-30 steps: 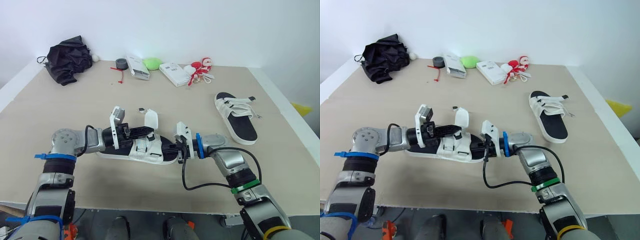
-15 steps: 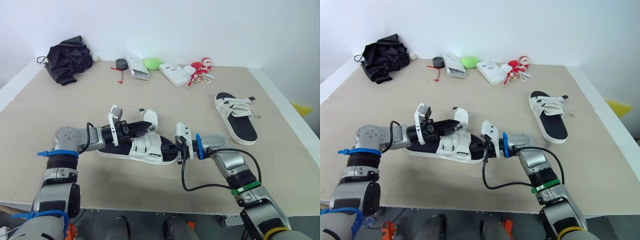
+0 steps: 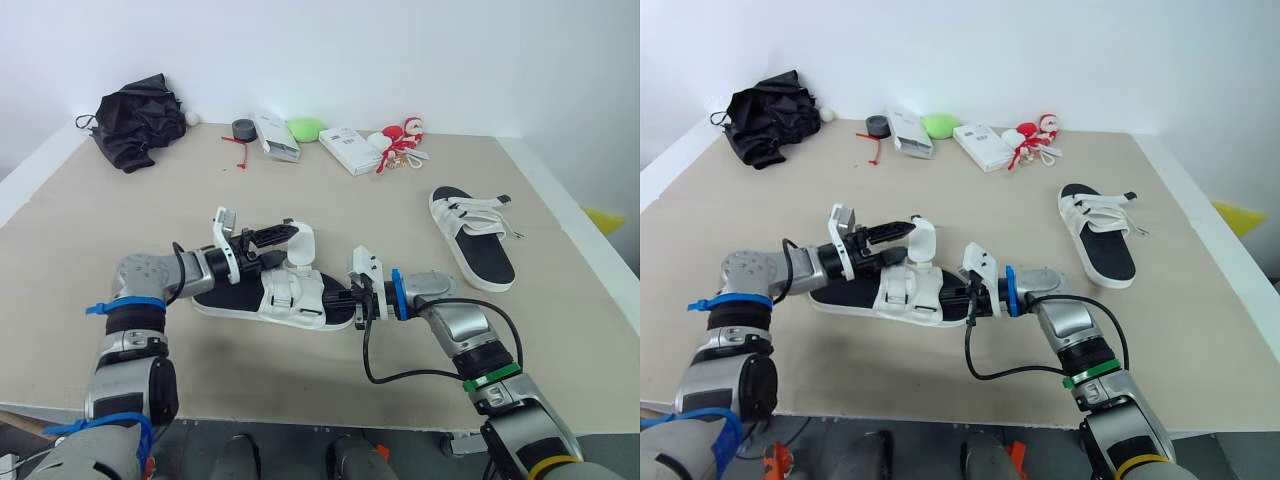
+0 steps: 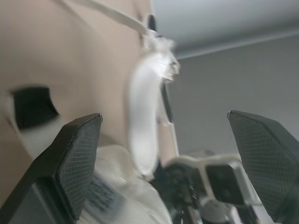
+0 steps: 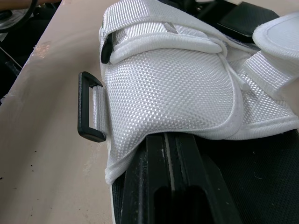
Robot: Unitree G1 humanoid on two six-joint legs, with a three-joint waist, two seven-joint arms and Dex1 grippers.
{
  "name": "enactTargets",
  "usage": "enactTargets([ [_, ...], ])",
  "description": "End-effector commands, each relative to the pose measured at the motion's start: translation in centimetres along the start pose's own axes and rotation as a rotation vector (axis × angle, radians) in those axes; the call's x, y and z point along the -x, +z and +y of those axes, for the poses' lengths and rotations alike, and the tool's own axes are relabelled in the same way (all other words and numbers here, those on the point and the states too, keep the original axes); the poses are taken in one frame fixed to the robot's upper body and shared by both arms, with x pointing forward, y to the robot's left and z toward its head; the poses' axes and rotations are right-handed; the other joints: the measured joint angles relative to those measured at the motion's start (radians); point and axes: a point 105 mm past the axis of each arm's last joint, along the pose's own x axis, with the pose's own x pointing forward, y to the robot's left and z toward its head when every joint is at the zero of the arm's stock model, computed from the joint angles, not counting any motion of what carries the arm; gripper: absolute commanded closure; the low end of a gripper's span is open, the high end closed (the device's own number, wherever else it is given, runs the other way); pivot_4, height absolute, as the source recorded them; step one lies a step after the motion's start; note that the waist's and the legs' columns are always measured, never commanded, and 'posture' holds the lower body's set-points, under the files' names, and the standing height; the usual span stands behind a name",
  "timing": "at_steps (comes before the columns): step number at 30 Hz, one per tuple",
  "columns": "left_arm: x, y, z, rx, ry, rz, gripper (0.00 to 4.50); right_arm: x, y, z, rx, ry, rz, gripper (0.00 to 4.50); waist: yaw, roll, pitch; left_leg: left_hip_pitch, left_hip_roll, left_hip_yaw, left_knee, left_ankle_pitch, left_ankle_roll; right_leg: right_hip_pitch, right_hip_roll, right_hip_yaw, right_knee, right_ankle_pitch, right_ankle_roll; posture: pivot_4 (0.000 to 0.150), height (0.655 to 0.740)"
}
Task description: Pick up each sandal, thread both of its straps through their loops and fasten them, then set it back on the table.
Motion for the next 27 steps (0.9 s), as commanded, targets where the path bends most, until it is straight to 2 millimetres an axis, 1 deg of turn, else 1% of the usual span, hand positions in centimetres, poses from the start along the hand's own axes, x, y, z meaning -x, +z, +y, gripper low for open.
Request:
enactTargets([
  [1,-0.6,2.4,-1.5,0.036,-0.048,-0.108,0.04,-0.4,-4.8,1.0,-0.139,0.009,0.146,4.50,0.000,0.000,0.000,0.000,0.000,0.000,0.000,0.000,0.000,0.000,0.000,0.000,0.000,0.000,0.000,0.150,0.7380],
  [3,-0.7,3.4,-2.5,0.039,-0.072,-0.140,0.04,-0.5,-4.9,1.0,-0.140,0.010,0.146,4.50,-0.001,0.000,0.001,-0.001,0.000,0.000,0.000,0.000,0.000,0.000,0.000,0.000,0.000,0.000,0.001,0.150,0.7380],
  [6,-1.2,3.7,-3.5,0.017,-0.064,-0.119,0.04,-0.5,-4.9,1.1,-0.142,0.010,0.144,4.50,-0.001,-0.001,0.001,-0.002,0.000,0.000,-0.001,0.000,0.000,0.002,0.001,0.000,0.000,0.001,0.001,0.150,0.7380],
  [9,-1.4,3.5,-2.4,-0.003,0.043,-0.087,0.04,-0.5,-4.9,1.0,-0.143,0.008,0.143,4.50,-0.002,-0.001,0.001,-0.002,0.000,-0.001,-0.001,0.000,-0.001,0.002,0.001,0.000,0.000,0.000,0.002,0.150,0.7380],
  [12,-1.5,3.4,-1.5,-0.002,0.110,-0.075,0.04,-0.6,-4.8,1.0,-0.143,0.006,0.140,4.50,-0.003,-0.001,0.001,-0.001,0.000,0.000,-0.001,-0.001,-0.001,0.002,0.001,0.000,0.000,0.000,0.002,0.150,0.7380],
  [16,-1.5,3.1,-0.9,-0.010,0.151,-0.059,0.04,-0.6,-4.8,1.0,-0.143,0.004,0.138,4.50,-0.004,-0.001,0.001,-0.001,0.000,-0.001,-0.002,-0.001,-0.001,0.002,0.001,0.000,0.000,0.000,0.002,0.150,0.7380],
  [21,-2.1,3.2,-0.3,0.002,0.169,-0.081,0.04,-0.5,-4.8,0.9,-0.144,0.002,0.139,4.50,-0.004,-0.001,0.001,-0.001,0.000,-0.001,-0.002,-0.001,-0.001,0.002,0.001,0.000,0.000,0.000,0.002,0.150,0.7380],
  [24,-3.3,3.3,-0.5,0.013,0.152,-0.103,0.04,-0.5,-4.9,0.9,-0.145,0.000,0.140,4.50,-0.003,-0.001,0.001,-0.001,0.000,-0.001,-0.002,-0.001,-0.001,0.002,0.001,0.000,0.000,0.000,0.002,0.150,0.7380],
  [27,-4.9,3.2,-1.2,0.019,0.124,-0.115,0.04,-0.5,-4.9,1.0,-0.146,0.001,0.138,4.50,-0.002,-0.001,0.001,-0.001,0.000,-0.001,-0.002,-0.001,-0.001,0.002,0.001,0.000,0.000,0.000,0.002,0.150,0.7380],
])
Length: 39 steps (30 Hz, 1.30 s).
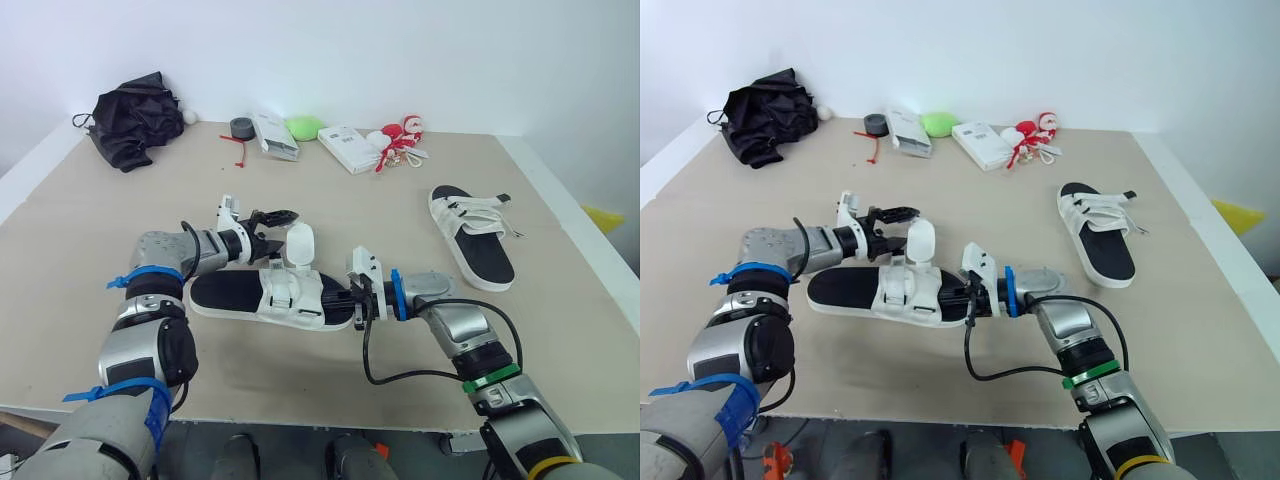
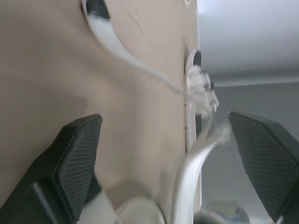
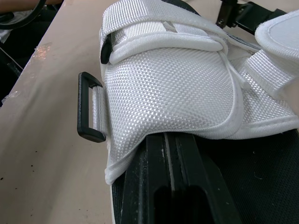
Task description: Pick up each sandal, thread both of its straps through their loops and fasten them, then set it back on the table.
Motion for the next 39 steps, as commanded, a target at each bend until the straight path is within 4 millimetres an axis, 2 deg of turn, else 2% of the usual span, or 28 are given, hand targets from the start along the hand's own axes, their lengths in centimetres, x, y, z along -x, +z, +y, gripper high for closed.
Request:
enactTargets([
  [1,-1.5,0.3,-2.2,-0.010,-0.064,-0.027,0.04,-0.4,-4.9,0.9,-0.147,-0.001,0.145,4.50,0.000,0.000,0.000,0.000,0.000,0.000,0.000,0.000,0.000,0.000,0.000,0.000,0.000,0.000,0.000,0.150,0.7380],
  [8,-2.8,0.3,-2.2,-0.015,-0.044,-0.061,0.04,-0.5,-4.9,1.0,-0.153,-0.009,0.137,4.50,-0.005,0.000,0.000,0.000,0.000,0.000,-0.002,0.000,-0.001,0.000,0.001,0.000,0.000,-0.001,0.000,0.150,0.7380],
  [9,-2.9,0.5,-2.0,-0.020,-0.035,-0.071,0.29,-0.5,-5.0,1.1,-0.153,-0.010,0.138,4.50,-0.006,0.000,0.000,0.000,0.000,0.000,-0.002,0.000,-0.001,-0.001,0.001,0.000,0.000,-0.001,0.000,0.150,0.7380],
  [11,-2.8,0.7,-1.9,-0.025,-0.022,-0.086,0.92,-0.4,-5.0,1.1,-0.154,-0.012,0.138,4.50,-0.006,0.000,0.000,0.000,0.000,0.000,-0.002,0.000,-0.001,0.000,0.001,0.000,0.000,-0.001,0.001,0.150,0.7380],
  [13,-2.8,1.0,-1.8,-0.027,-0.016,-0.099,1.82,-0.4,-5.0,1.1,-0.154,-0.015,0.138,4.50,-0.006,0.000,0.000,0.000,0.000,0.000,-0.002,-0.001,-0.001,0.000,0.000,0.000,0.000,-0.001,0.001,0.150,0.7380],
  [14,-2.7,1.1,-1.8,-0.030,-0.013,-0.107,2.08,-0.4,-5.0,1.0,-0.155,-0.016,0.137,4.50,-0.006,0.000,0.000,0.000,0.000,0.000,-0.002,-0.001,-0.001,0.000,0.000,0.000,0.000,-0.001,0.001,0.150,0.7380],
  [15,-2.6,1.4,-1.8,-0.032,-0.011,-0.114,2.67,-0.4,-5.0,1.0,-0.155,-0.017,0.137,4.50,-0.006,0.000,0.000,0.000,0.000,0.000,-0.002,-0.001,-0.001,0.000,0.001,0.000,0.000,-0.001,0.001,0.150,0.7380],
  [16,-2.5,1.5,-1.8,-0.034,-0.011,-0.119,3.04,-0.4,-5.0,1.0,-0.154,-0.018,0.137,4.50,-0.006,0.000,0.000,0.000,0.000,0.000,-0.002,-0.001,-0.001,0.000,0.001,0.000,0.000,-0.001,0.001,0.150,0.7380],
  [18,-2.4,1.7,-1.8,-0.037,-0.012,-0.126,4.18,-0.4,-5.0,0.9,-0.153,-0.019,0.136,4.50,-0.006,0.000,0.000,0.000,0.000,0.000,-0.002,-0.001,-0.001,0.000,0.001,0.000,0.000,-0.001,0.001,0.150,0.7380],
  [19,-2.4,1.7,-1.8,-0.037,-0.014,-0.127,4.45,-0.5,-5.0,0.9,-0.152,-0.019,0.136,4.50,-0.006,0.000,0.000,0.000,0.000,0.000,-0.002,-0.001,-0.001,0.000,0.001,0.000,0.000,-0.001,0.001,0.150,0.7380],
  [24,-2.4,1.8,-2.3,-0.039,-0.049,-0.135,4.45,-0.6,-4.9,0.8,-0.149,-0.017,0.134,4.50,-0.006,0.000,0.000,0.000,0.000,0.000,-0.002,-0.001,-0.001,0.000,0.001,0.000,0.000,-0.001,0.001,0.150,0.7380],
  [28,-2.4,1.3,-3.3,-0.191,-0.106,-0.100,4.45,-0.6,-4.9,0.9,-0.150,-0.017,0.134,4.50,-0.006,0.000,0.000,0.000,0.000,0.000,-0.002,-0.001,-0.001,0.000,0.001,0.000,0.000,-0.001,0.001,0.150,0.7380],
  [33,-0.4,-1.3,-6.8,-0.495,-0.358,-0.033,4.45,-0.4,-5.1,1.0,-0.153,-0.022,0.135,4.50,-0.012,0.002,0.001,0.000,0.000,0.000,-0.003,-0.001,-0.002,0.000,0.001,0.001,0.000,-0.001,0.001,0.150,0.7380],
  [36,1.5,-3.1,-7.4,-0.710,-0.440,-0.020,4.45,-0.3,-5.1,1.0,-0.154,-0.023,0.137,4.50,-0.014,0.003,0.001,0.000,0.000,0.000,-0.003,-0.001,-0.003,0.001,0.001,0.001,0.000,-0.002,0.001,0.150,0.7380],
  [39,4.4,-5.6,-7.5,-1.050,-0.556,-0.018,4.45,-0.2,-5.2,1.1,-0.155,-0.018,0.142,4.50,-0.017,0.005,0.001,0.001,0.000,0.001,-0.003,-0.002,-0.004,0.002,0.001,0.003,0.000,-0.003,0.001,0.150,0.7380],
])
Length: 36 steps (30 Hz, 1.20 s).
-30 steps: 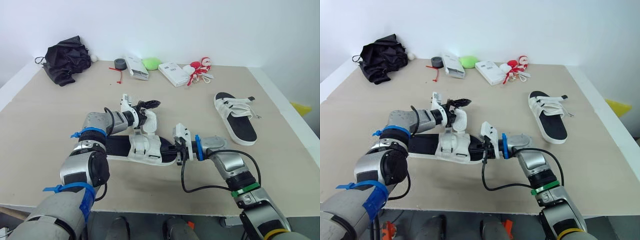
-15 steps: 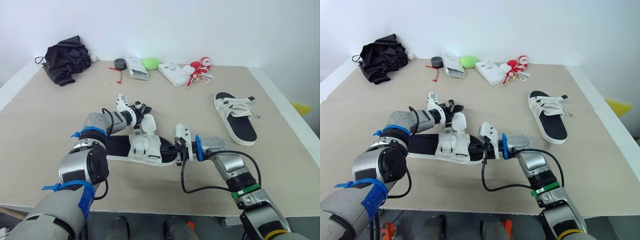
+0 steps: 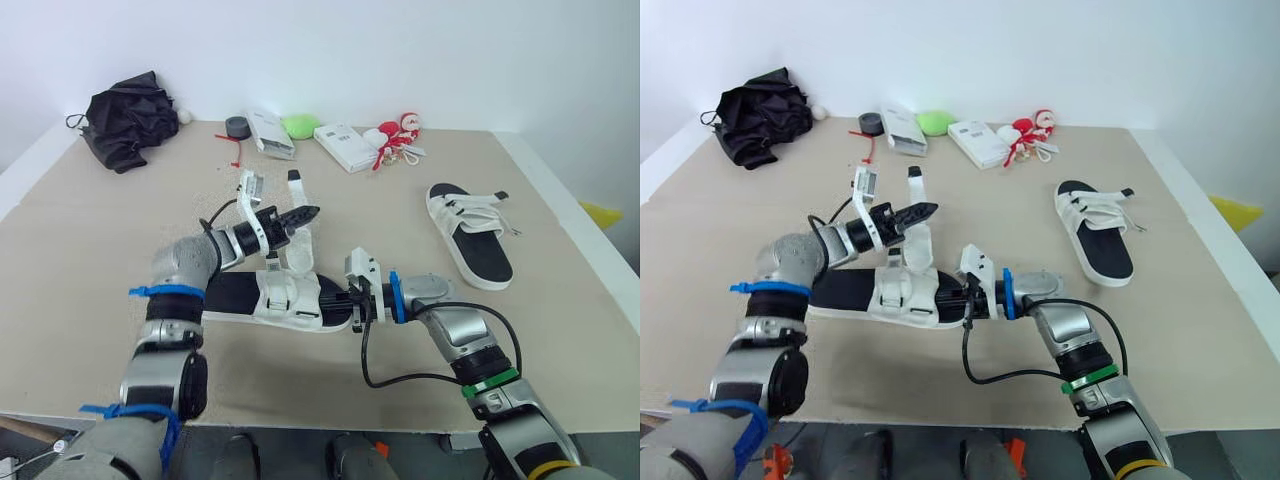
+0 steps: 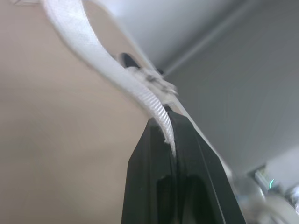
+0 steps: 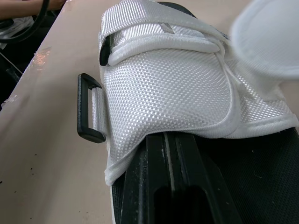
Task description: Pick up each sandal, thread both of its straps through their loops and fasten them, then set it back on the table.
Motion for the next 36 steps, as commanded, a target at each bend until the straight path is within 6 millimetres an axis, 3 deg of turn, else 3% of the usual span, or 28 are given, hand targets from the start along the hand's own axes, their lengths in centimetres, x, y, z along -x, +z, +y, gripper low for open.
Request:
enactTargets([
  [1,1.7,-0.1,-4.2,-0.390,-0.201,0.007,4.45,0.4,-5.4,0.6,-0.158,-0.018,0.161,4.50,0.001,0.001,0.000,0.001,0.000,0.000,0.000,0.000,-0.001,0.001,0.000,0.000,0.000,-0.001,0.000,0.150,0.7380],
  [10,4.4,-5.0,-6.0,-1.147,-0.494,0.122,4.45,0.1,-5.2,0.7,-0.151,0.005,0.168,4.50,0.014,0.001,0.000,0.001,0.000,0.002,0.002,-0.001,0.001,0.000,-0.001,0.002,0.000,-0.004,-0.008,0.150,0.7380],
  [14,3.9,-5.0,-6.1,-1.436,-0.547,0.064,4.45,0.1,-5.1,0.6,-0.147,0.010,0.171,4.50,0.017,0.001,0.000,0.001,0.001,0.003,0.002,-0.003,0.004,0.000,0.000,0.002,0.000,-0.004,-0.006,0.150,0.7380],
  [17,3.5,-4.8,-6.0,-1.536,-0.570,0.029,4.45,0.2,-5.2,0.5,-0.147,0.010,0.173,4.50,0.017,0.001,0.000,0.001,0.001,0.003,0.002,-0.003,0.005,0.000,0.001,0.003,0.000,-0.003,-0.004,0.150,0.7380],
  [20,3.7,-4.7,-5.8,-1.572,-0.605,0.034,3.73,0.3,-5.2,0.5,-0.146,0.010,0.175,4.50,0.018,0.001,0.000,0.001,0.001,0.003,0.002,-0.003,0.005,0.000,0.001,0.002,0.000,-0.002,-0.003,0.150,0.7380],
  [22,3.9,-4.8,-5.5,-1.581,-0.609,0.048,2.74,0.3,-5.2,0.5,-0.145,0.009,0.175,4.50,0.018,0.001,-0.001,0.001,0.001,0.003,0.002,-0.003,0.005,0.000,0.001,0.002,0.000,-0.002,-0.003,0.150,0.7380],
  [27,5.5,-5.2,-5.3,-1.577,-0.654,0.103,0.81,0.4,-5.1,0.4,-0.146,0.006,0.174,4.50,0.018,0.001,-0.001,0.001,0.002,0.003,0.002,-0.003,0.006,0.000,0.001,0.002,0.000,-0.002,-0.003,0.150,0.7380],
  [33,8.6,-6.0,-4.5,-1.448,-0.683,0.278,0.81,0.4,-5.1,0.4,-0.146,0.008,0.172,4.50,0.018,0.002,-0.001,0.001,0.002,0.003,0.002,-0.003,0.006,0.000,0.001,0.002,0.000,-0.003,-0.003,0.150,0.7380],
  [36,10.7,-5.3,-4.2,-1.154,-0.565,0.365,0.81,0.4,-5.0,0.5,-0.146,0.014,0.169,4.50,0.018,0.003,0.000,0.001,0.003,0.003,0.002,-0.003,0.006,0.000,0.001,0.002,0.001,-0.003,-0.004,0.150,0.7380],
])
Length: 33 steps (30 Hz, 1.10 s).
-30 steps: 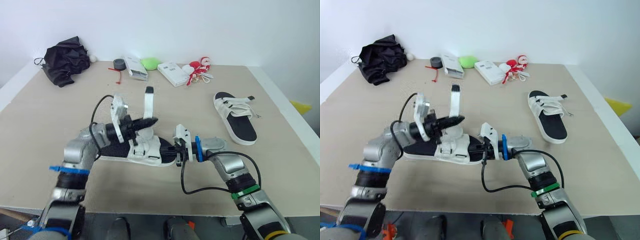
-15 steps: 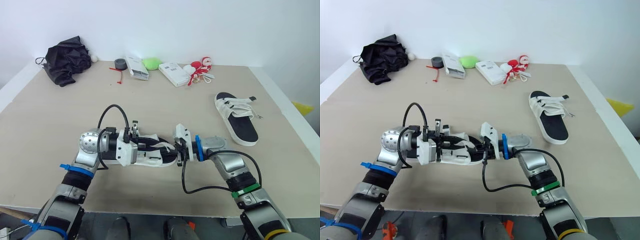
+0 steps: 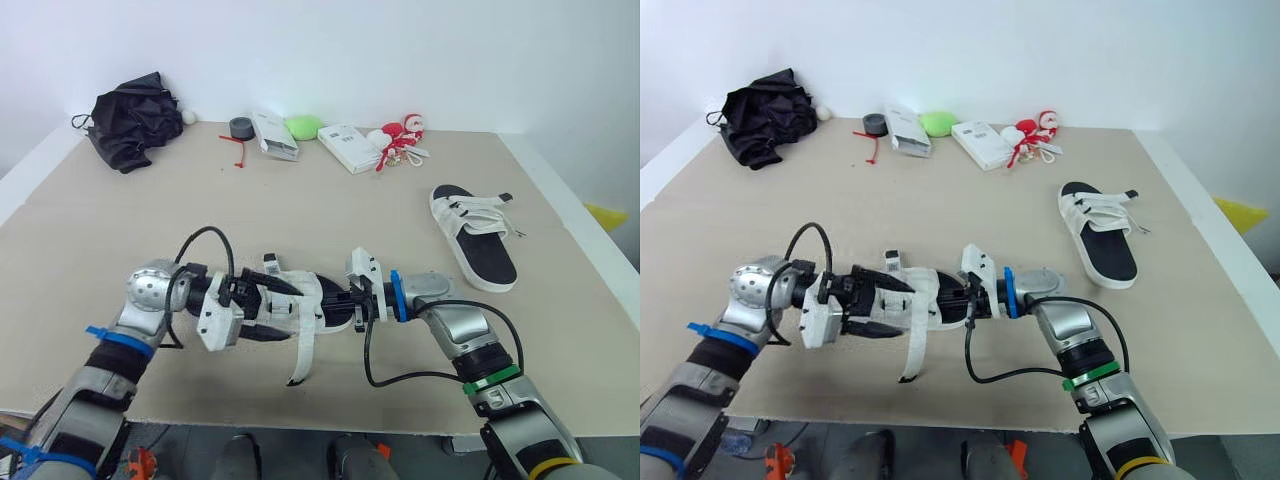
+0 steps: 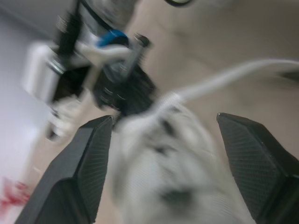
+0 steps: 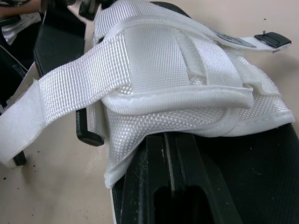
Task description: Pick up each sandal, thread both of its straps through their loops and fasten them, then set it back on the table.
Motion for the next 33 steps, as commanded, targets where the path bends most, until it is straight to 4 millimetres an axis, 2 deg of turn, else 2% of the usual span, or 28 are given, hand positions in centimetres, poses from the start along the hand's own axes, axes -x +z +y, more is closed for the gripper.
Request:
enactTargets([
  [1,2.0,1.3,0.9,0.345,0.103,-0.038,0.81,0.0,-5.0,0.7,-0.147,-0.005,0.151,4.50,0.001,0.001,0.000,0.000,0.000,0.000,0.000,0.000,0.000,0.000,0.000,0.000,0.000,-0.001,-0.002,0.150,0.7380],
  [3,2.4,2.4,1.9,0.582,0.189,-0.087,0.81,-0.1,-5.1,0.7,-0.149,0.001,0.153,4.50,-0.001,0.001,0.001,0.000,0.002,0.000,0.000,0.000,0.000,0.000,0.000,-0.001,0.001,-0.002,-0.002,0.150,0.7380],
  [5,1.9,3.7,1.5,0.914,0.186,-0.144,0.81,-0.3,-5.2,0.8,-0.151,0.008,0.155,4.50,0.001,0.000,0.002,0.000,0.002,-0.002,0.000,0.000,0.001,0.001,0.000,-0.003,0.001,-0.004,-0.005,0.150,0.7380],
  [8,0.8,5.9,-1.3,1.248,0.059,-0.169,0.81,-0.5,-5.1,0.9,-0.151,0.019,0.155,4.50,0.000,0.003,0.004,0.003,0.003,-0.001,0.001,0.000,0.001,0.003,0.000,-0.005,0.001,-0.006,-0.009,0.150,0.7380],
  [10,-0.6,5.8,-4.1,1.415,0.006,-0.076,0.81,-0.7,-5.1,1.1,-0.151,0.027,0.156,4.50,-0.001,0.003,0.004,0.005,0.002,0.001,0.001,-0.002,0.001,0.002,-0.001,-0.004,0.001,-0.008,-0.009,0.150,0.7380],
  [11,-1.0,5.6,-4.9,1.452,0.002,-0.032,0.81,-0.7,-5.1,1.1,-0.152,0.029,0.156,4.50,-0.001,0.003,0.004,0.006,0.003,0.001,0.000,-0.003,0.001,0.003,-0.001,-0.003,0.001,-0.008,-0.009,0.150,0.7380],
  [13,-1.7,5.0,-5.6,1.480,0.022,0.020,0.81,-0.7,-5.1,1.2,-0.152,0.034,0.158,4.50,0.001,0.003,0.004,0.008,0.003,0.001,0.000,-0.004,0.003,0.002,0.000,-0.004,0.001,-0.009,-0.009,0.150,0.7380],
  [19,-3.3,2.2,-4.5,1.429,0.148,0.119,0.81,-0.4,-5.2,1.5,-0.160,0.032,0.161,4.50,0.005,0.001,0.003,0.010,0.002,0.000,0.001,-0.004,0.002,0.005,0.000,-0.003,0.001,-0.010,-0.011,0.150,0.7380],
  [24,-4.0,2.1,-4.1,1.405,0.137,0.118,0.81,-0.2,-5.3,1.6,-0.166,0.022,0.158,4.50,0.005,0.001,0.002,0.011,0.002,0.001,0.000,-0.007,-0.001,0.006,0.000,-0.002,0.000,-0.012,-0.009,0.150,0.7380],
  [33,-4.8,2.8,-4.2,1.470,0.055,0.087,0.81,-0.1,-5.3,1.8,-0.171,0.007,0.156,4.50,0.004,0.000,0.002,0.012,0.002,0.001,0.000,-0.012,-0.002,0.012,0.000,-0.002,0.000,-0.014,-0.004,0.150,0.7380],
])
